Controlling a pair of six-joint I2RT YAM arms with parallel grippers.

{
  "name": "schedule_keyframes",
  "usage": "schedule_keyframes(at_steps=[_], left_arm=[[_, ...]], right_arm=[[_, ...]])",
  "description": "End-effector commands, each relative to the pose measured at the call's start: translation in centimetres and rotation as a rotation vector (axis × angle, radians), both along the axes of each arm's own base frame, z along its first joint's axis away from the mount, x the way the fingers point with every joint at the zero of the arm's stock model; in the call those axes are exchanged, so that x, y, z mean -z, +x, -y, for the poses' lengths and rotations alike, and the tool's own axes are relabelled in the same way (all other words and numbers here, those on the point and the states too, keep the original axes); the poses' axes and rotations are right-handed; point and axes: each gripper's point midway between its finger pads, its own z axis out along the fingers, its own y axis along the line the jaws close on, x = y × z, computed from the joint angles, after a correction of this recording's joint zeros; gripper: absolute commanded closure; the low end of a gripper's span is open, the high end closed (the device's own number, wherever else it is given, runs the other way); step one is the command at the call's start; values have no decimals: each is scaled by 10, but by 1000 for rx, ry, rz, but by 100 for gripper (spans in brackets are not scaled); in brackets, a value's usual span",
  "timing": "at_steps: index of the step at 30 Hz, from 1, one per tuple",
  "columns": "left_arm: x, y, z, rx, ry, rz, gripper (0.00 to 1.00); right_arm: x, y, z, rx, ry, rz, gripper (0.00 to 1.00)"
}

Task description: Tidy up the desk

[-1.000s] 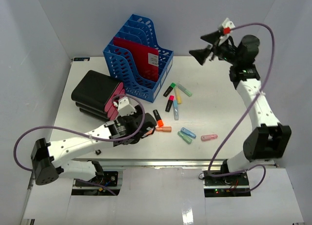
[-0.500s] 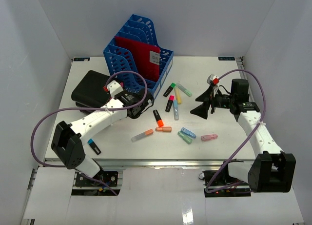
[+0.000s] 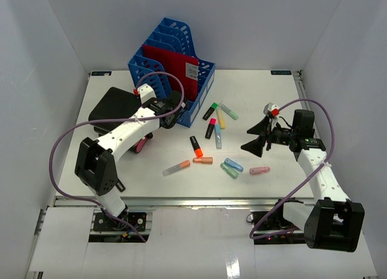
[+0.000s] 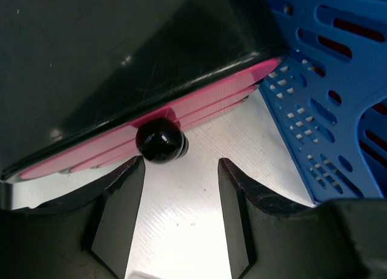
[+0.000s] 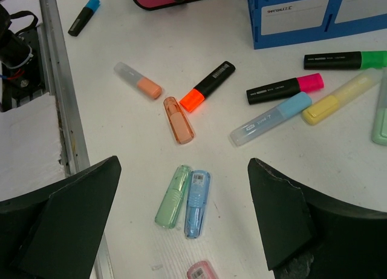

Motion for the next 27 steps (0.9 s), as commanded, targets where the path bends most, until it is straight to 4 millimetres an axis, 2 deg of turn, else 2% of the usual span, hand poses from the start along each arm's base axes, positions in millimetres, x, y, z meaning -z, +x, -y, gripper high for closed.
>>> schedule_keyframes(at_steps=[1, 11, 19, 27], left_arm=[[-19, 11, 0, -1, 2, 33, 37], [6, 6, -14, -94, 35, -52, 37], [4, 7, -21, -125, 49, -44, 39], [8, 5, -24, -138, 52, -46, 56]], right_arm=[[-9, -1, 2, -18, 26, 55, 8], [-12, 0, 7, -3, 33, 57, 8], [-15, 0, 7, -4, 39, 62, 7], [-16, 0, 9, 3, 42, 62, 7]])
